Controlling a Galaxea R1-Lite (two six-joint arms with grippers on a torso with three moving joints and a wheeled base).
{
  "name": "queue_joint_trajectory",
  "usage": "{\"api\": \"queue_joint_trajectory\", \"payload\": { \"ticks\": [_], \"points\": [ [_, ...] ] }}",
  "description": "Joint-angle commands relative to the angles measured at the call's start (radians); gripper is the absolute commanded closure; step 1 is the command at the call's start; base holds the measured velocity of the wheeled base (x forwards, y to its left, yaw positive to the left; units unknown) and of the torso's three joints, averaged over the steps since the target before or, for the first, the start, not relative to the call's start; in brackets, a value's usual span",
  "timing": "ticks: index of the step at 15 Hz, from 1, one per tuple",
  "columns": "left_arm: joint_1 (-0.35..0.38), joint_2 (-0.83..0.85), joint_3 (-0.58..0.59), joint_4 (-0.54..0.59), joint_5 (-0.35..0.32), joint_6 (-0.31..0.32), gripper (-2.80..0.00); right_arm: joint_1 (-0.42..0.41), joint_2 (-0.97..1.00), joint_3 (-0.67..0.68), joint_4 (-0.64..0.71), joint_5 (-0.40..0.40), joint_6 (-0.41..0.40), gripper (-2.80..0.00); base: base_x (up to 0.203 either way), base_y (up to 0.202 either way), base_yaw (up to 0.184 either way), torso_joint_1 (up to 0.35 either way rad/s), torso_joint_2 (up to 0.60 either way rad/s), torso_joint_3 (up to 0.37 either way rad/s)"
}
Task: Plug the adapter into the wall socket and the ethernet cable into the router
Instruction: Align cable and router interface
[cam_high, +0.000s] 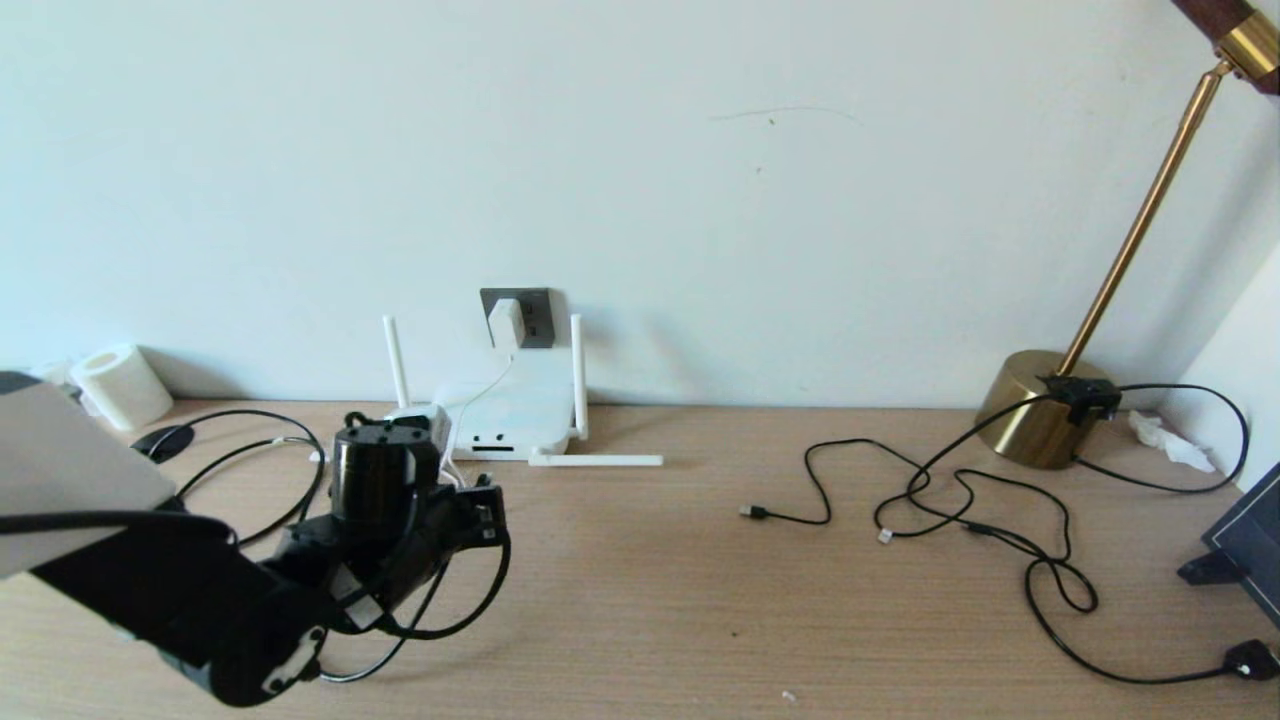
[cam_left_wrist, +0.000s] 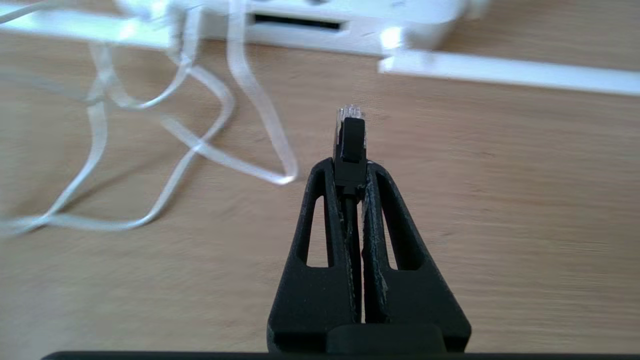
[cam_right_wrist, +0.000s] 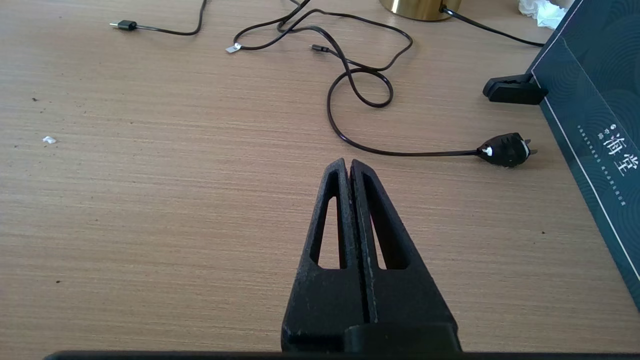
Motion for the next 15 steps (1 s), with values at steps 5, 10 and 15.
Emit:
{"api": "queue_joint_trajectory", "payload": {
  "ticks": [5,10,15],
  "points": [
    [0.007,0.047,-0.051,-0.002,-0.036,0.004,0.0,0.0,0.002,0.0,0.001,0.0,0.0,0.0,0.0,0.0,0.0,0.0,0.0,0.0],
    [0.015,0.072,-0.111,0.008,-0.04,0.009,0.0,0.0,0.002,0.0,0.001,0.0,0.0,0.0,0.0,0.0,0.0,0.0,0.0,0.0],
    [0.054,0.079,-0.12,0.009,-0.074,0.029,0.0,0.0,0.002,0.0,0.001,0.0,0.0,0.0,0.0,0.0,0.0,0.0,0.0,0.0]
  ]
}}
